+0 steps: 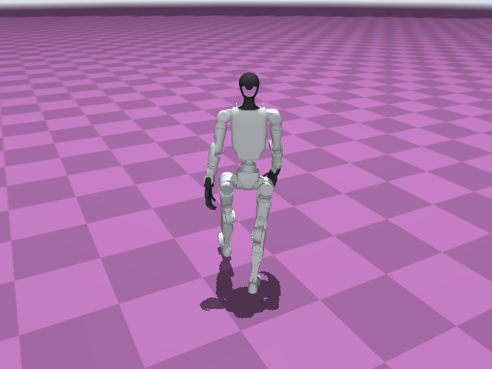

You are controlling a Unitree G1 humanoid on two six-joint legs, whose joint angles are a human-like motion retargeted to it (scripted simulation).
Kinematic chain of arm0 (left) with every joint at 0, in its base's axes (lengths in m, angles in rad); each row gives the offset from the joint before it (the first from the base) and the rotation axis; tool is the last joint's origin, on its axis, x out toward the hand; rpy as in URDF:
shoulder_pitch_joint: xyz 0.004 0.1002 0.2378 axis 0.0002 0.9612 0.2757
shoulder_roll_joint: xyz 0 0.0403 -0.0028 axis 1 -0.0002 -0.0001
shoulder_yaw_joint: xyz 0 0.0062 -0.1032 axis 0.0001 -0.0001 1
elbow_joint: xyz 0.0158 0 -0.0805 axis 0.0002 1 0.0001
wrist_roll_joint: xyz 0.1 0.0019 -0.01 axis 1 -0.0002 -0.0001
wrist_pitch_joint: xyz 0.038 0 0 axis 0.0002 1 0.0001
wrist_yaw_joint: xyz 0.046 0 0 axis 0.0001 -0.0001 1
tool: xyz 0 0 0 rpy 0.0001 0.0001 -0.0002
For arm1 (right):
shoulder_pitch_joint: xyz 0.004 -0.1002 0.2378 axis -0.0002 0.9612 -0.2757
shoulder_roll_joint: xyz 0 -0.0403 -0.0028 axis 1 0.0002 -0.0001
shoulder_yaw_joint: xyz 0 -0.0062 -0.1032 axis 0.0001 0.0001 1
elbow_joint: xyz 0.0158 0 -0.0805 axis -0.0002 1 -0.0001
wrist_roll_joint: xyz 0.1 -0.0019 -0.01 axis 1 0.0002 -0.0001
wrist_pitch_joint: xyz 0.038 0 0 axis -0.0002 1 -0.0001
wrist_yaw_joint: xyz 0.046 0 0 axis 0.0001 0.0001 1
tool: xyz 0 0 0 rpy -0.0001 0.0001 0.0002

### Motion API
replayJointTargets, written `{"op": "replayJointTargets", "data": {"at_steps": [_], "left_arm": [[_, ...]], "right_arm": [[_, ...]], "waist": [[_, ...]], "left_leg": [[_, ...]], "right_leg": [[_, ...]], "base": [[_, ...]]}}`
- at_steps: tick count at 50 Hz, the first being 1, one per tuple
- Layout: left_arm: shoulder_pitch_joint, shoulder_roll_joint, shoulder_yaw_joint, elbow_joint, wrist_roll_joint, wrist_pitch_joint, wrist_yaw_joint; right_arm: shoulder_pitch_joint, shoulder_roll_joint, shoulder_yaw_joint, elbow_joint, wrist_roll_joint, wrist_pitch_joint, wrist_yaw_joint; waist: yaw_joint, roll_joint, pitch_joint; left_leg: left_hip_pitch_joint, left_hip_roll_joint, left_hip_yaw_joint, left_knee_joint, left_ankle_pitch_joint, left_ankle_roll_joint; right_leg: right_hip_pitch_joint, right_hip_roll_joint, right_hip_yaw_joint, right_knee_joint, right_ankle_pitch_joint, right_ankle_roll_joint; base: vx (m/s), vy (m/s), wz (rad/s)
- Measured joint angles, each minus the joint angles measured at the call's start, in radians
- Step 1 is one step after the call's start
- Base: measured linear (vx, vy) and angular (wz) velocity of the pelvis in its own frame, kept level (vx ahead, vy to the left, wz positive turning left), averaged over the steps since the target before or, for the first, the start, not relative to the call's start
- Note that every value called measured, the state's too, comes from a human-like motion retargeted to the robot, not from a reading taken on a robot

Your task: Walk

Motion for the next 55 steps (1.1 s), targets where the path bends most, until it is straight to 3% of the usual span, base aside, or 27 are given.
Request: {"op": "replayJointTargets", "data": {"at_steps": [3,5,7,9,10,13,17,22,25,30,35,37,40,43,45,47,48,50,55], "left_arm": [[0.005,0.006,0.006,0.01,-0.01,0.001,0.01],[-0.007,0.015,0.003,0.019,-0.017,-0.001,0.012],[-0.041,0.027,-0.013,0.022,-0.026,-0.003,0.012],[-0.093,0.04,-0.037,0.025,-0.038,-0.009,0.018],[-0.118,0.044,-0.049,0.025,-0.043,-0.013,0.023],[-0.208,0.059,-0.093,0.017,-0.053,-0.028,0.036],[-0.335,0.072,-0.139,-0.022,-0.06,-0.06,0.041],[-0.456,0.069,-0.177,-0.087,-0.103,-0.127,0.058],[-0.507,0.069,-0.189,-0.115,-0.128,-0.16,0.065],[-0.553,0.059,-0.196,-0.129,-0.174,-0.2,0.053],[-0.522,0.032,-0.201,-0.102,-0.179,-0.206,0.042],[-0.488,0.023,-0.21,-0.086,-0.167,-0.2,0.038],[-0.439,0.003,-0.194,-0.065,-0.142,-0.182,0.048],[-0.395,0.016,-0.172,-0.043,-0.117,-0.16,0.05],[-0.353,0.03,-0.164,-0.04,-0.092,-0.143,0.05],[-0.308,0.033,-0.149,-0.046,-0.073,-0.136,0.059],[-0.286,0.031,-0.137,-0.049,-0.07,-0.136,0.063],[-0.242,0.022,-0.116,-0.05,-0.072,-0.133,0.068],[-0.121,0.01,-0.08,-0.033,-0.07,-0.119,0.051]], "right_arm": [[0.036,-0.014,0.006,0.011,-0.025,0.013,0.012],[0.069,-0.026,0.004,0.019,-0.043,0.025,0.009],[0.095,-0.042,-0.004,0.031,-0.044,0.029,0.003],[0.111,-0.061,-0.013,0.047,-0.037,0.032,0.008],[0.121,-0.07,-0.018,0.053,-0.036,0.035,0.013],[0.159,-0.099,-0.042,0.057,-0.052,0.044,0.024],[0.203,-0.132,-0.074,0.062,-0.053,0.05,0.029],[0.241,-0.162,-0.113,0.078,-0.065,0.059,0.037],[0.247,-0.169,-0.129,0.097,-0.067,0.066,0.041],[0.223,-0.176,-0.153,0.122,-0.08,0.078,0.046],[0.237,-0.174,-0.162,0.12,-0.079,0.071,0.042],[0.244,-0.171,-0.159,0.123,-0.072,0.068,0.041],[0.208,-0.171,-0.157,0.127,-0.069,0.071,0.04],[0.143,-0.152,-0.145,0.131,-0.059,0.063,0.019],[0.116,-0.126,-0.134,0.128,-0.051,0.053,0.013],[0.092,-0.101,-0.12,0.113,-0.052,0.042,0.01],[0.079,-0.091,-0.109,0.103,-0.054,0.036,0.007],[0.051,-0.075,-0.086,0.084,-0.059,0.025,0.002],[0.018,-0.03,-0.039,0.037,-0.065,-0.006,-0.018]], "waist": [[0.002,0.015,-0.025],[0.001,0.018,-0.04],[-0.002,0.027,-0.032],[-0.014,0.059,-0.024],[-0.019,0.077,-0.026],[-0.018,0.108,-0.035],[-0.046,0.118,-0.024],[-0.074,0.078,-0.015],[-0.069,0.042,-0.002],[-0.06,0.035,0.008],[-0.095,0.063,-0.021],[-0.117,0.076,-0.037],[-0.167,0.078,-0.039],[-0.184,0.034,-0.035],[-0.179,-0.005,-0.049],[-0.171,-0.032,-0.048],[-0.161,-0.039,-0.04],[-0.162,-0.037,-0.03],[-0.089,-0.013,-0.009]], "left_leg": [[0.01,-0.003,-0.02,0.035,0.024,-0.03],[0.009,0.023,-0.023,0.086,0.009,-0.063],[0.04,0.032,-0.049,0.098,-0.029,-0.08],[0.079,0.071,-0.033,0.101,-0.059,-0.105],[0.096,0.097,-0.015,0.103,-0.07,-0.121],[0.13,0.12,-0.017,0.098,-0.105,-0.144],[0.196,0.122,-0.014,0.07,-0.127,-0.161],[0.294,0.06,-0.008,0.042,-0.174,-0.169],[0.364,0.041,0.006,0.034,-0.204,-0.204],[0.421,0.106,0.036,0.064,-0.234,-0.333],[0.467,0.076,0.002,0.143,-0.241,-0.404],[0.495,0.046,-0.029,0.167,-0.158,-0.437],[0.486,-0.031,-0.048,0.233,0.071,-0.472],[0.377,-0.12,0.09,0.46,0.298,-0.472],[0.29,-0.079,0.255,0.636,0.406,-0.472],[0.217,-0.012,0.303,0.785,0.512,-0.472],[0.176,-0.02,0.254,0.831,0.511,-0.472],[0.116,-0.026,0.168,0.872,0.382,-0.472],[0.033,0.007,-0.008,0.713,0.155,-0.466]], "right_leg": [[0.012,0.051,0.024,0.061,0.133,-0.023],[0.009,0.056,0.007,0.128,0.279,-0.022],[-0.015,0.062,-0.005,0.236,0.443,0.009],[-0.069,0.064,-0.05,0.375,0.511,0.042],[-0.102,0.059,-0.074,0.445,0.514,0.052],[-0.217,0.039,-0.085,0.591,0.374,0.064],[-0.346,0.009,-0.035,0.588,0.28,0.175],[-0.432,-0.126,-0.005,0.315,0.207,0.283],[-0.462,-0.136,0.049,0.074,0.209,0.346],[-0.551,-0.087,-0.058,-0.152,0.144,0.346],[-0.5,-0.125,-0.119,-0.132,0.228,0.346],[-0.475,-0.124,-0.051,-0.103,0.258,0.346],[-0.47,-0.201,-0.045,-0.042,0.242,0.324],[-0.454,-0.315,-0.093,-0.021,0.22,0.319],[-0.442,-0.355,-0.123,-0.018,0.206,0.302],[-0.408,-0.338,-0.113,-0.028,0.176,0.267],[-0.38,-0.321,-0.106,-0.034,0.156,0.252],[-0.328,-0.287,-0.118,-0.048,0.124,0.223],[-0.197,-0.126,-0.106,-0.082,0.051,0.135]], "base": [[0.72,0.16,-0.48],[0.71,0.16,-0.36],[0.57,0.15,-0.19],[0.6,0.17,-0.03],[0.59,0.16,-0.21],[0.58,0.15,-0.25],[0.42,0.09,0.15],[0.52,0.08,0.06],[0.54,-0.16,-0.27],[0.55,-0.37,-0.21],[0.79,0.18,0.43],[0.95,0.22,0.81],[0.65,0.33,0.97],[0.52,0.34,0.69],[0.45,0.0,0.52],[0.65,-0.39,0.06],[0.74,-0.38,-0.31],[0.63,-0.26,-0.14],[0.68,-0.32,-0.64]]}}
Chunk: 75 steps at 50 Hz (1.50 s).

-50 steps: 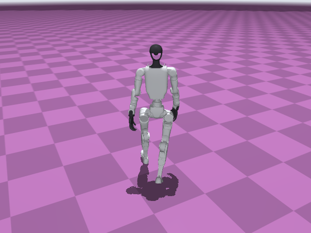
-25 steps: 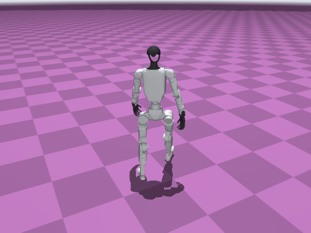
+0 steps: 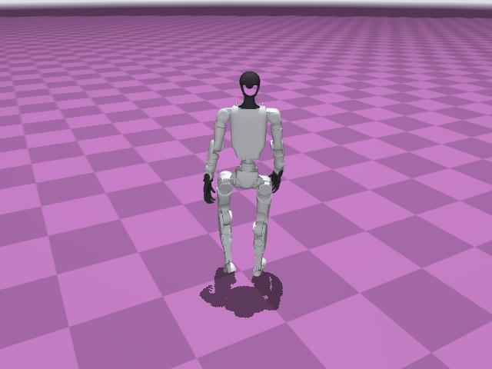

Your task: Walk

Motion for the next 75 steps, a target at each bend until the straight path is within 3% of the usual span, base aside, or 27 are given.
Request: {"op": "replayJointTargets", "data": {"at_steps": [5,10,13,17,20,22,24,26,27,30,33,36,40,45,48,50,54,58,60,62,63,65,68,70,75], "left_arm": [[0.069,0.001,0.007,0.0,0.025,0.012,-0.009],[0.092,-0.008,0.028,0.016,0.021,0.023,-0.01],[0.105,-0.012,0.04,0.018,0.014,0.021,-0.018],[0.091,-0.004,0.039,0.023,0.012,0.022,-0.025],[0.07,0.006,0.034,0.029,0.012,0.024,-0.029],[0.042,0.013,0.021,0.028,0.001,0.023,-0.026],[-0.003,0.022,0.006,0.032,-0.014,0.021,-0.017],[-0.052,0.028,-0.008,0.037,-0.026,0.02,-0.009],[-0.077,0.032,-0.016,0.039,-0.03,0.019,-0.006],[-0.166,0.049,-0.038,0.041,-0.039,0.015,-0.004],[-0.244,0.055,-0.052,0.023,-0.051,-0.001,0.006],[-0.306,0.044,-0.058,-0.003,-0.08,-0.029,0.016],[-0.359,0.025,-0.074,-0.038,-0.121,-0.067,0.015],[-0.404,0.031,-0.089,-0.054,-0.15,-0.09,-0.005],[-0.398,0.02,-0.092,-0.039,-0.142,-0.084,0.002],[-0.382,0.006,-0.089,-0.018,-0.134,-0.076,0.012],[-0.319,-0.003,-0.086,0.022,-0.092,-0.039,-0.006],[-0.239,-0.028,-0.064,0.035,-0.016,0.019,-0.009],[-0.209,-0.023,-0.065,0.042,0.005,0.029,-0.025],[-0.165,-0.009,-0.072,0.042,0.037,0.047,-0.038],[-0.144,-0.006,-0.07,0.039,0.059,0.058,-0.041],[-0.103,-0.002,-0.052,0.032,0.096,0.076,-0.042],[-0.043,-0.015,-0.028,0.023,0.104,0.089,-0.045],[0.001,-0.026,-0.016,0.013,0.096,0.09,-0.054],[0.083,-0.046,0.007,-0.011,0.093,0.083,-0.079]], "right_arm": [[-0.033,0.03,0.008,-0.038,0.034,-0.033,-0.008],[-0.046,0.033,0.012,-0.058,0.046,-0.048,0.0],[-0.025,0.027,0.024,-0.062,0.043,-0.048,0.005],[0.019,0.003,0.026,-0.055,0.037,-0.039,0.021],[0.075,-0.019,0.01,-0.037,0.02,-0.02,0.022],[0.111,-0.037,-0.004,-0.019,0.023,-0.012,0.017],[0.135,-0.057,-0.019,0.003,0.031,-0.006,0.021],[0.158,-0.078,-0.032,0.019,0.03,0.003,0.03],[0.171,-0.088,-0.039,0.023,0.026,0.007,0.032],[0.202,-0.109,-0.064,0.035,0.017,0.017,0.034],[0.222,-0.123,-0.085,0.054,0.012,0.026,0.041],[0.237,-0.135,-0.098,0.065,0.001,0.033,0.042],[0.255,-0.146,-0.104,0.071,-0.007,0.037,0.043],[0.221,-0.131,-0.117,0.08,-0.018,0.045,0.048],[0.217,-0.126,-0.126,0.074,-0.019,0.042,0.045],[0.22,-0.122,-0.128,0.072,-0.015,0.039,0.042],[0.227,-0.105,-0.131,0.08,-0.004,0.033,0.037],[0.191,-0.094,-0.136,0.105,-0.007,0.041,0.026],[0.148,-0.091,-0.124,0.114,-0.006,0.042,0.017],[0.13,-0.072,-0.113,0.112,-0.011,0.039,0.013],[0.121,-0.062,-0.108,0.106,-0.014,0.036,0.014],[0.096,-0.044,-0.092,0.09,-0.023,0.036,0.018],[0.054,-0.033,-0.06,0.061,-0.038,0.042,0.015],[0.032,-0.024,-0.04,0.04,-0.041,0.033,0.007],[-0.007,0.001,-0.014,-0.021,-0.009,-0.004,-0.033]], "waist": [[0.028,0.018,0.02],[0.002,0.008,0.003],[0.018,-0.002,-0.018],[0.038,0.013,-0.032],[0.053,0.017,-0.06],[0.055,0.024,-0.053],[0.039,0.056,-0.044],[0.03,0.092,-0.047],[0.031,0.106,-0.049],[0.044,0.126,-0.04],[0.019,0.129,-0.027],[0.002,0.113,-0.021],[-0.022,0.069,-0.005],[0.013,0.054,0.033],[0.0,0.077,0.028],[-0.017,0.09,0.018],[-0.051,0.097,-0.024],[-0.092,0.069,-0.013],[-0.102,0.022,-0.02],[-0.087,-0.001,-0.035],[-0.079,-0.006,-0.036],[-0.061,-0.007,-0.016],[-0.032,-0.009,0.004],[-0.001,-0.008,0.007],[0.033,0.013,0.022]], "left_leg": [[-0.052,0.038,-0.009,-0.35,-0.08,0.261],[-0.067,-0.011,-0.057,-0.748,-0.093,0.514],[-0.058,-0.005,0.01,-0.782,-0.133,0.509],[-0.052,-0.016,-0.039,-0.69,-0.125,0.472],[-0.053,-0.005,-0.073,-0.62,-0.15,0.412],[-0.022,-0.002,-0.098,-0.611,-0.187,0.394],[0.025,0.031,-0.072,-0.614,-0.22,0.379],[0.051,0.062,-0.073,-0.612,-0.254,0.367],[0.06,0.071,-0.083,-0.61,-0.271,0.361],[0.105,0.087,-0.075,-0.611,-0.31,0.346],[0.16,0.073,-0.093,-0.636,-0.331,0.336],[0.218,0.054,-0.084,-0.656,-0.354,0.316],[0.31,-0.002,-0.08,-0.667,-0.391,0.289],[0.421,0.063,-0.048,-0.667,-0.43,0.177],[0.45,0.087,-0.066,-0.628,-0.454,0.112],[0.478,0.062,-0.084,-0.602,-0.453,0.102],[0.503,0.021,-0.115,-0.52,-0.3,0.038],[0.464,-0.069,-0.11,-0.331,0.073,-0.003],[0.375,-0.102,0.031,-0.167,0.232,-0.006],[0.285,-0.046,0.112,0.009,0.295,-0.006],[0.248,-0.025,0.124,0.069,0.295,-0.006],[0.201,0.045,0.134,0.162,0.182,-0.006],[0.1,-0.03,0.035,0.128,0.087,-0.005],[0.033,-0.054,0.003,0.068,0.017,0.038],[-0.044,-0.026,-0.004,-0.247,-0.085,0.288]], "right_leg": [[0.086,0.055,-0.011,0.0,-0.046,-0.047],[0.147,0.061,-0.03,0.007,-0.104,-0.077],[0.171,0.07,0.013,0.031,-0.12,-0.092],[0.209,0.12,0.063,0.069,-0.056,-0.104],[0.213,0.138,0.082,0.137,0.092,-0.115],[0.198,0.151,0.102,0.233,0.249,-0.117],[0.156,0.169,0.082,0.358,0.388,-0.105],[0.097,0.149,0.026,0.492,0.462,-0.092],[0.062,0.139,0.011,0.554,0.453,-0.092],[-0.052,0.118,0.018,0.683,0.292,-0.092],[-0.153,0.13,0.093,0.655,0.215,0.012],[-0.213,0.061,0.097,0.511,0.154,0.077],[-0.254,-0.018,0.131,0.218,0.153,0.191],[-0.322,0.05,0.129,-0.074,0.129,0.211],[-0.323,0.075,0.107,-0.108,0.116,0.211],[-0.296,0.047,0.104,-0.068,0.122,0.211],[-0.261,0.032,0.079,-0.042,0.19,0.211],[-0.199,-0.047,0.087,0.004,0.166,0.195],[-0.185,-0.134,0.063,0.011,0.161,0.19],[-0.15,-0.134,0.02,0.001,0.141,0.168],[-0.132,-0.12,0.014,-0.006,0.131,0.159],[-0.078,-0.08,-0.012,-0.019,0.11,0.138],[-0.022,-0.053,-0.009,-0.035,0.089,0.116],[0.001,-0.033,0.004,-0.039,0.07,0.096],[0.066,0.035,0.01,-0.045,0.008,0.019]], "base": [[0.59,0.01,-0.11],[0.6,0.09,0.28],[0.58,0.1,-0.39],[0.75,0.18,-0.48],[0.74,0.18,-0.48],[0.68,0.2,-0.22],[0.59,0.19,0.13],[0.6,0.2,-0.07],[0.53,0.17,-0.37],[0.48,0.14,-0.29],[0.48,0.12,0.19],[0.51,0.1,0.07],[0.55,0.01,0.09],[0.58,-0.33,-0.37],[0.73,-0.11,0.25],[0.86,0.22,0.53],[0.82,0.06,0.64],[0.65,0.15,0.93],[0.61,0.08,0.51],[0.62,-0.23,0.22],[0.57,-0.29,0.08],[0.59,-0.25,-0.06],[0.48,-0.04,-0.4],[0.65,-0.02,-0.67],[0.56,0.03,-0.19]]}}
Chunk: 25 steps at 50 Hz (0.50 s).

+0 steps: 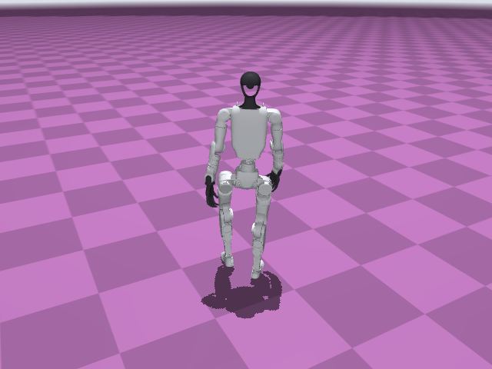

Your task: Walk

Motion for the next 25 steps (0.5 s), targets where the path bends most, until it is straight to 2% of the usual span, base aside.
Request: {"op": "replayJointTargets", "data": {"at_steps": [5,7,12,15,18,21,23,25], "left_arm": [[0.023,0.005,0.027,0.022,-0.007,0.012,0.018],[0.023,0.018,0.038,0.026,-0.02,0.003,0.026],[0.022,0.025,0.046,0.031,-0.051,-0.024,0.036],[0.004,0.022,0.042,0.035,-0.076,-0.046,0.051],[-0.041,0.028,0.033,0.034,-0.117,-0.073,0.053],[-0.106,0.033,0.018,0.03,-0.163,-0.096,0.067],[-0.151,0.039,0.004,0.025,-0.187,-0.106,0.072],[-0.201,0.05,-0.012,0.016,-0.194,-0.11,0.068]], "right_arm": [[-0.018,0.025,-0.001,-0.013,0.022,-0.026,-0.02],[-0.023,0.033,0.002,-0.005,0.031,-0.03,-0.01],[0.019,0.019,0.015,0.013,0.009,-0.021,0.002],[0.066,-0.013,0.012,0.026,-0.009,-0.009,0.005],[0.11,-0.039,-0.007,0.052,-0.016,0.009,0.011],[0.139,-0.072,-0.024,0.077,-0.009,0.02,0.022],[0.161,-0.091,-0.037,0.084,-0.015,0.03,0.026],[0.186,-0.105,-0.056,0.085,-0.021,0.036,0.027]], "waist": [[-0.017,0.002,-0.019],[-0.025,-0.003,-0.033],[0.0,-0.011,-0.059],[0.006,-0.009,-0.077],[0.013,-0.001,-0.075],[-0.007,0.041,-0.063],[-0.015,0.081,-0.066],[-0.012,0.108,-0.07]], "left_leg": [[-0.041,-0.018,-0.132,-0.416,-0.047,0.229],[-0.043,0.031,-0.124,-0.548,-0.04,0.229],[-0.01,0.007,-0.059,-0.47,-0.102,0.229],[0.008,-0.037,-0.076,-0.427,-0.073,0.212],[0.027,-0.021,-0.087,-0.378,-0.105,0.145],[0.081,0.022,-0.071,-0.367,-0.152,0.103],[0.097,0.055,-0.087,-0.357,-0.184,0.081],[0.116,0.089,-0.073,-0.348,-0.211,0.062]], "right_leg": [[0.039,0.041,-0.026,0.003,-0.062,-0.056],[0.038,0.081,-0.024,0.013,-0.092,-0.102],[0.093,0.083,0.027,0.049,-0.106,-0.115],[0.124,0.066,0.058,0.097,-0.023,-0.083],[0.129,0.084,0.08,0.189,0.16,-0.07],[0.087,0.13,0.094,0.353,0.358,-0.033],[0.029,0.13,0.056,0.493,0.402,-0.015],[-0.041,0.135,0.047,0.615,0.354,-0.017]], "base": [[0.52,-0.07,0.16],[0.48,-0.26,-0.05],[0.66,0.19,-0.52],[0.78,0.45,-0.4],[0.58,0.19,-0.4],[0.55,0.19,-0.08],[0.58,0.18,-0.2],[0.66,0.18,-0.33]]}}
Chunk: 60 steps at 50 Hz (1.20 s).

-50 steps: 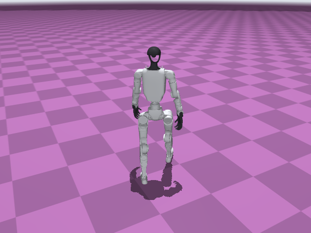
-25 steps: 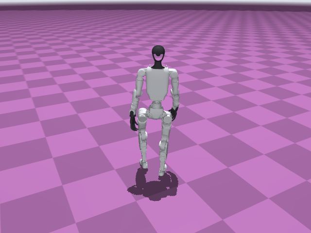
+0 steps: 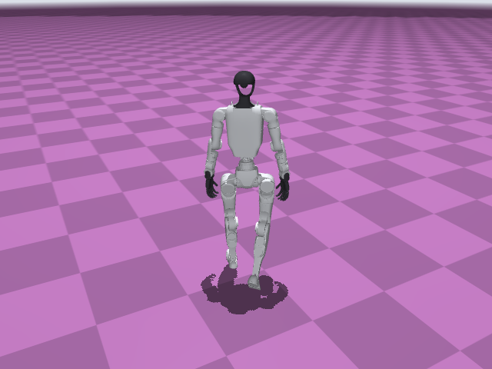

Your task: Walk

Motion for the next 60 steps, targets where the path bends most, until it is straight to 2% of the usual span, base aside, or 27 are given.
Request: {"op": "replayJointTargets", "data": {"at_steps": [2,6,8,11,14,17,20,22,24,25,27,30,33,35,37,39,43,45,51,55,58,60], "left_arm": [[-0.056,0.016,-0.017,-0.009,0.003,-0.002,-0.003],[-0.145,0.031,-0.046,-0.045,0.002,-0.017,0.003],[-0.176,0.028,-0.057,-0.067,-0.011,-0.035,0.013],[-0.199,0.016,-0.07,-0.094,-0.035,-0.061,0.025],[-0.216,0.014,-0.069,-0.102,-0.063,-0.081,0.024],[-0.231,0.013,-0.065,-0.083,-0.091,-0.086,0.017],[-0.216,0.0,-0.058,-0.047,-0.102,-0.08,0.015],[-0.191,-0.014,-0.054,-0.017,-0.098,-0.072,0.019],[-0.157,-0.026,-0.05,0.008,-0.085,-0.063,0.028],[-0.138,-0.029,-0.05,0.018,-0.077,-0.057,0.033],[-0.092,-0.038,-0.051,0.03,-0.05,-0.043,0.047],[-0.031,-0.045,-0.037,0.04,0.001,-0.019,0.07],[0.008,-0.03,-0.042,0.044,0.038,0.003,0.064],[0.034,-0.019,-0.039,0.036,0.07,0.016,0.063],[0.056,-0.017,-0.026,0.028,0.082,0.016,0.064],[0.077,-0.024,-0.006,0.024,0.075,0.017,0.061],[0.12,-0.041,0.036,0.02,0.051,0.018,0.051],[0.142,-0.04,0.046,0.018,0.042,0.016,0.052],[0.158,-0.042,0.057,0.016,0.052,0.023,0.05],[0.154,-0.045,0.065,0.019,0.053,0.024,0.05],[0.148,-0.046,0.067,0.019,0.053,0.021,0.048],[0.143,-0.045,0.07,0.019,0.055,0.019,0.048]], "right_arm": [[0.021,-0.009,-0.02,0.004,0.006,0.003,0.004],[0.05,-0.026,-0.05,0.017,0.018,0.006,0.011],[0.062,-0.035,-0.058,0.02,0.016,0.008,0.011],[0.081,-0.042,-0.063,0.021,0.009,0.01,0.011],[0.082,-0.032,-0.07,0.02,0.007,0.011,0.015],[0.069,-0.02,-0.08,0.022,0.009,0.011,0.02],[0.076,-0.008,-0.087,0.023,0.008,0.008,0.02],[0.087,-0.007,-0.088,0.026,0.006,0.006,0.02],[0.097,-0.009,-0.086,0.028,0.003,0.004,0.02],[0.101,-0.008,-0.085,0.029,0.003,0.003,0.02],[0.101,-0.011,-0.084,0.035,0.002,0.006,0.025],[0.081,-0.011,-0.083,0.034,0.006,0.007,0.022],[0.045,-0.011,-0.079,0.029,0.027,-0.002,0.014],[0.027,-0.003,-0.081,0.021,0.031,-0.006,0.016],[0.004,-0.001,-0.074,0.009,0.025,-0.007,0.013],[-0.028,-0.002,-0.055,-0.001,0.014,-0.004,0.009],[-0.094,0.004,-0.02,-0.016,-0.027,0.001,-0.003],[-0.116,0.021,-0.005,-0.03,-0.035,-0.005,-0.014],[-0.173,0.069,0.011,-0.07,-0.012,-0.042,-0.019],[-0.182,0.094,0.022,-0.075,-0.006,-0.056,-0.019],[-0.168,0.103,0.03,-0.065,-0.014,-0.058,-0.021],[-0.152,0.102,0.036,-0.054,-0.024,-0.055,-0.017]], "waist": [[0.003,0.011,0.006],[-0.019,0.012,0.027],[-0.03,0.004,0.032],[-0.038,-0.027,0.035],[-0.021,-0.063,0.043],[-0.018,-0.074,0.059],[-0.025,-0.052,0.058],[-0.044,-0.039,0.051],[-0.065,-0.031,0.034],[-0.073,-0.027,0.021],[-0.093,-0.015,0.003],[-0.126,-0.007,0.006],[-0.122,-0.056,-0.002],[-0.109,-0.085,-0.011],[-0.094,-0.107,-0.01],[-0.096,-0.117,-0.004],[-0.073,-0.117,0.013],[-0.043,-0.107,0.03],[-0.045,-0.079,0.057],[-0.047,-0.096,0.061],[-0.042,-0.116,0.051],[-0.039,-0.118,0.046]], "left_leg": [[0.03,0.013,0.01,-0.004,-0.019,-0.011],[0.104,0.003,0.008,-0.036,-0.035,-0.023],[0.145,-0.011,0.011,-0.056,-0.044,-0.029],[0.213,-0.051,0.016,-0.078,-0.064,-0.042],[0.278,-0.049,0.048,-0.095,-0.083,-0.091],[0.328,-0.014,0.053,-0.089,-0.1,-0.16],[0.361,0.008,0.025,-0.055,-0.133,-0.204],[0.385,-0.008,-0.005,-0.024,-0.149,-0.219],[0.402,-0.03,-0.028,-0.001,-0.121,-0.245],[0.409,-0.034,-0.03,0.009,-0.095,-0.266],[0.419,-0.062,-0.06,0.025,-0.002,-0.291],[0.401,-0.083,-0.088,0.11,0.192,-0.356],[0.309,-0.184,0.017,0.29,0.376,-0.356],[0.222,-0.189,0.099,0.452,0.418,-0.356],[0.152,-0.182,0.124,0.581,0.407,-0.356],[0.104,-0.166,0.12,0.643,0.352,-0.356],[0.038,-0.143,0.071,0.609,0.265,-0.356],[0.027,-0.106,0.042,0.536,0.22,-0.339],[-0.013,-0.109,-0.031,0.177,0.157,-0.077],[-0.032,-0.121,-0.061,-0.056,0.206,0.072],[-0.033,-0.132,-0.062,-0.149,0.204,0.119],[-0.026,-0.134,-0.065,-0.147,0.202,0.121]], "right_leg": [[-0.066,-0.009,-0.004,0.065,-0.063,-0.006],[-0.176,-0.023,0.057,0.033,-0.146,0.078],[-0.21,-0.068,0.061,-0.055,-0.18,0.109],[-0.241,-0.133,0.08,-0.254,-0.172,0.179],[-0.279,-0.138,0.084,-0.462,-0.15,0.209],[-0.325,-0.119,0.043,-0.599,-0.156,0.209],[-0.324,-0.103,0.035,-0.668,-0.203,0.209],[-0.293,-0.125,0.033,-0.648,-0.181,0.209],[-0.27,-0.154,-0.007,-0.629,-0.151,0.209],[-0.265,-0.158,-0.023,-0.626,-0.127,0.209],[-0.253,-0.181,-0.009,-0.582,-0.147,0.202],[-0.238,-0.192,-0.004,-0.547,-0.175,0.151],[-0.217,-0.296,-0.043,-0.54,-0.192,0.159],[-0.204,-0.335,-0.066,-0.538,-0.202,0.156],[-0.177,-0.339,-0.07,-0.545,-0.221,0.137],[-0.143,-0.324,-0.081,-0.556,-0.239,0.113],[-0.074,-0.259,-0.092,-0.577,-0.271,0.068],[-0.034,-0.196,-0.086,-0.587,-0.292,0.037],[0.043,-0.134,-0.113,-0.598,-0.344,0.007],[0.089,-0.131,-0.115,-0.603,-0.376,-0.008],[0.115,-0.136,-0.104,-0.6,-0.405,-0.021],[0.132,-0.124,-0.096,-0.595,-0.428,-0.034]], "base": [[0.36,0.08,-0.09],[0.41,0.1,0.22],[0.42,0.08,0.18],[0.52,0.04,0.07],[0.45,-0.28,-0.3],[0.53,-0.4,0.01],[0.72,-0.06,0.35],[0.73,0.23,0.68],[0.68,0.15,0.73],[0.67,0.13,0.73],[0.69,0.13,0.84],[0.63,0.03,0.86],[0.39,0.24,0.68],[0.48,0.0,0.54],[0.4,-0.21,0.24],[0.4,-0.26,0.18],[0.4,-0.25,-0.31],[0.44,-0.3,-0.73],[0.32,-0.02,-0.02],[0.31,0.01,-0.06],[0.35,0.04,-0.13],[0.52,0.12,-0.21]]}}
